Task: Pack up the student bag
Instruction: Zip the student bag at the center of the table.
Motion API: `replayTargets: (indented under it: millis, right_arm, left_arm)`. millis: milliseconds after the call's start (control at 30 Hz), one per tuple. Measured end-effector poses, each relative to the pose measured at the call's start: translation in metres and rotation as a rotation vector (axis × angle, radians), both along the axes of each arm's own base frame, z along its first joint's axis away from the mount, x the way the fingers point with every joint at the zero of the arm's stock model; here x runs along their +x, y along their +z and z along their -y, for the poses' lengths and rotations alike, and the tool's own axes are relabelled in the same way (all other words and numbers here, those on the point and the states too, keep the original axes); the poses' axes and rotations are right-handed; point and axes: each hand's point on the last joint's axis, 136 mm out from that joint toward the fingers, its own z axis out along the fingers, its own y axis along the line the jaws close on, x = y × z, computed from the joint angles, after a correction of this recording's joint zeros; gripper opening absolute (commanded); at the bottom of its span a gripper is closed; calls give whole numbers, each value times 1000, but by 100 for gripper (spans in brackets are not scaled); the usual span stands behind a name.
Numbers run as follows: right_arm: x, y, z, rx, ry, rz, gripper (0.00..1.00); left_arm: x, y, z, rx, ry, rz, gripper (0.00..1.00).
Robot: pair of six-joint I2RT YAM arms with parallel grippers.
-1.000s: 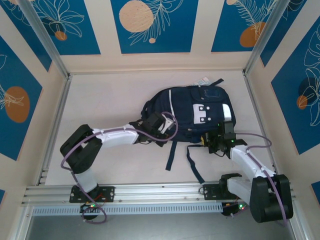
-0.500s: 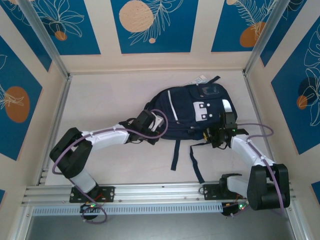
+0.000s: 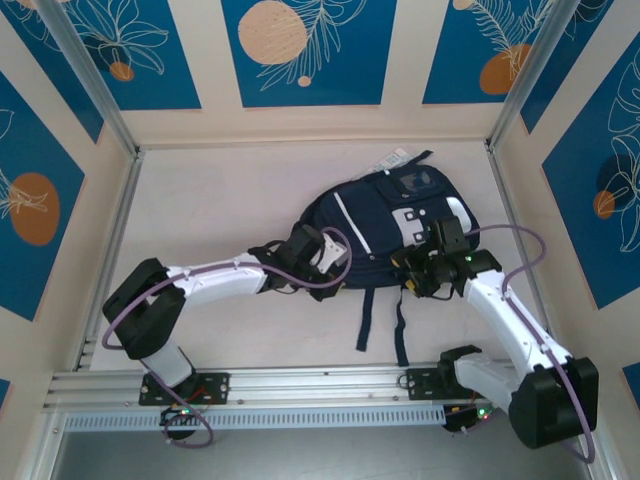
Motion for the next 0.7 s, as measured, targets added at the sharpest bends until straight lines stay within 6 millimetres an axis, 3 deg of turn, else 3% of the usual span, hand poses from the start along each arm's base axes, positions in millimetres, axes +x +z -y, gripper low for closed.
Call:
replayTargets:
  millis: [200,367,467,700]
  right_arm:
    - [-21,-19,-30,84,61,-43,66]
    - [-23,-36,-47,119,68,-35,61]
    - [-18,-40,-48,124,44,-8,48]
    - [-2,-38,-47,158,-28,68,1]
  left_arm:
    - [-7,2,11,-20,-37,-19,0]
    - [-8,5,17,-29,-50,-23,0]
    - [-9,4,18,-27,-46,-33,0]
    - [-12,4,19,-28,-45,-42,0]
